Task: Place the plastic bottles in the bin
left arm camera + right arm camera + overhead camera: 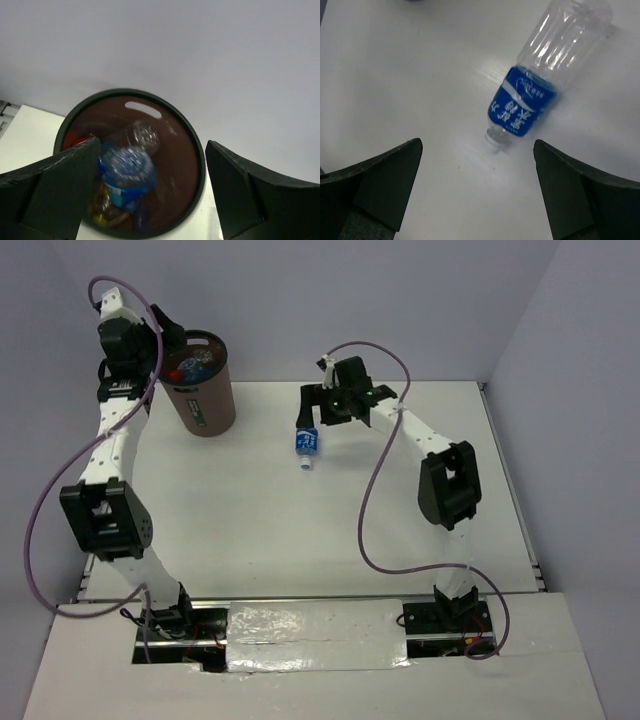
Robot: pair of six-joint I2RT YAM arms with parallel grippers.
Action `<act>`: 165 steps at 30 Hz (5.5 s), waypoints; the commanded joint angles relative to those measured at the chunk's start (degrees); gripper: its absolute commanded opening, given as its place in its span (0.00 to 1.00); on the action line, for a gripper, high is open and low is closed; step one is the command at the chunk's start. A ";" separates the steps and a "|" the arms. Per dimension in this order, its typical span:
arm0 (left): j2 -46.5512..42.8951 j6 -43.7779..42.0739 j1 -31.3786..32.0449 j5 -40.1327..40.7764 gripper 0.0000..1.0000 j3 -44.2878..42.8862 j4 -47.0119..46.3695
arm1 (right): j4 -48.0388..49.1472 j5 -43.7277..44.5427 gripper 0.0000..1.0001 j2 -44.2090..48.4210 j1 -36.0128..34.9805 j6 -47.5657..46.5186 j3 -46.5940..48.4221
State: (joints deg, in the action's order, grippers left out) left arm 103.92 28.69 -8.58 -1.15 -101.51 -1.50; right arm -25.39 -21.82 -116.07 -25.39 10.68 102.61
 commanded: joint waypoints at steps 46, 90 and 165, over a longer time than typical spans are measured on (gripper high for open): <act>-21.14 31.52 26.15 -19.77 0.98 54.85 -26.88 | 2.18 -28.71 0.31 10.51 1.04 -17.45 -19.72; -17.79 16.05 9.12 -28.39 0.31 28.69 -12.40 | -8.01 -30.03 1.00 21.22 6.31 -34.74 -15.60; -58.73 12.27 -4.52 -33.83 0.99 56.15 -13.53 | -7.75 -6.75 1.00 40.74 22.31 -15.95 -16.20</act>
State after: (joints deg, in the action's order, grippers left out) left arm 48.36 40.71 -13.17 -32.12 -48.64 -10.85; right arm -35.51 -31.40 -79.59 -4.03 -8.03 87.33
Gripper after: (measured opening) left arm 0.994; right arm 0.994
